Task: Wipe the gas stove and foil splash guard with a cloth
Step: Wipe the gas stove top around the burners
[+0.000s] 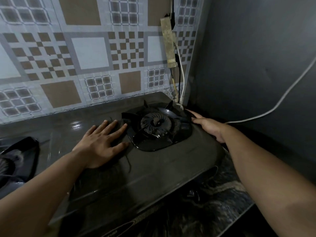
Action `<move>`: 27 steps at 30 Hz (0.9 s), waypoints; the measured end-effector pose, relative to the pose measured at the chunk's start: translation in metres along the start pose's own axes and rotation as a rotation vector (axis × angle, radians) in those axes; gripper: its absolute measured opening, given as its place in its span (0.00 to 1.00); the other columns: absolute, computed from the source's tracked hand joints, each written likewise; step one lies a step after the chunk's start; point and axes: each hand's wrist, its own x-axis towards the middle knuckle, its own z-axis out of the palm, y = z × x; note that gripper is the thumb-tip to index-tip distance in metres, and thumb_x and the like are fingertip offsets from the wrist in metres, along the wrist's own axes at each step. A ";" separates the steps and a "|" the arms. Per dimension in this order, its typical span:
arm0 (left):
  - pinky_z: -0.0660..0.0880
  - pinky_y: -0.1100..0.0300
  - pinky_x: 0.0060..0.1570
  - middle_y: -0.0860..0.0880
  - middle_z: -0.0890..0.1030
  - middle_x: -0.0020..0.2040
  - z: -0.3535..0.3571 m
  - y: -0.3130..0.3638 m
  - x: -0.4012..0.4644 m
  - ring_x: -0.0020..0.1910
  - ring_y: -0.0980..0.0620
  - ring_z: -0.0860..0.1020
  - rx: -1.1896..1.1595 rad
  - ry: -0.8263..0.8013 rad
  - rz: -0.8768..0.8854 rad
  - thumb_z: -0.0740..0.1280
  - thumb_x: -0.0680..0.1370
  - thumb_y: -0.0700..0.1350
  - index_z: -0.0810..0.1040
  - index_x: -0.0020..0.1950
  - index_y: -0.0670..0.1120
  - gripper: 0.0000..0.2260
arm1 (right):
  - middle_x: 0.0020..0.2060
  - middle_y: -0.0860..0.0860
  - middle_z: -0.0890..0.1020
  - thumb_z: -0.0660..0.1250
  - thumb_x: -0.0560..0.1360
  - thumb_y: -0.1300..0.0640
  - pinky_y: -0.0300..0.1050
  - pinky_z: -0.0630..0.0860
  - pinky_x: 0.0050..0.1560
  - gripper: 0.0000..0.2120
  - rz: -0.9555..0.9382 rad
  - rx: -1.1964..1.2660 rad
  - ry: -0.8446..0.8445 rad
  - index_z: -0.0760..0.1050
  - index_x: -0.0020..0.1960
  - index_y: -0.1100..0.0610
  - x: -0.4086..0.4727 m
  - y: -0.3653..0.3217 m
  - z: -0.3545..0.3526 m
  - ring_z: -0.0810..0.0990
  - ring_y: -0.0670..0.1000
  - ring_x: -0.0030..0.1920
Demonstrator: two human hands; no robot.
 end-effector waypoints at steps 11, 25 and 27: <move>0.42 0.44 0.78 0.51 0.42 0.82 0.000 0.005 0.006 0.81 0.47 0.40 0.025 0.006 -0.007 0.39 0.74 0.74 0.38 0.78 0.66 0.34 | 0.76 0.46 0.61 0.52 0.84 0.49 0.44 0.59 0.72 0.21 -0.068 -0.343 0.249 0.56 0.76 0.37 -0.083 0.038 0.006 0.62 0.49 0.73; 0.40 0.44 0.77 0.50 0.43 0.83 -0.009 0.006 -0.006 0.81 0.46 0.40 -0.053 -0.035 0.001 0.45 0.77 0.73 0.43 0.80 0.62 0.34 | 0.79 0.42 0.44 0.42 0.80 0.42 0.59 0.49 0.73 0.25 -0.024 -1.082 0.315 0.47 0.76 0.31 -0.158 0.007 0.154 0.46 0.55 0.78; 0.40 0.44 0.77 0.50 0.43 0.83 -0.009 0.005 -0.008 0.81 0.46 0.40 -0.063 -0.039 0.005 0.45 0.77 0.73 0.43 0.81 0.62 0.34 | 0.80 0.45 0.48 0.45 0.79 0.44 0.56 0.55 0.72 0.26 -0.069 -1.134 0.297 0.46 0.76 0.32 -0.163 0.000 0.171 0.53 0.58 0.75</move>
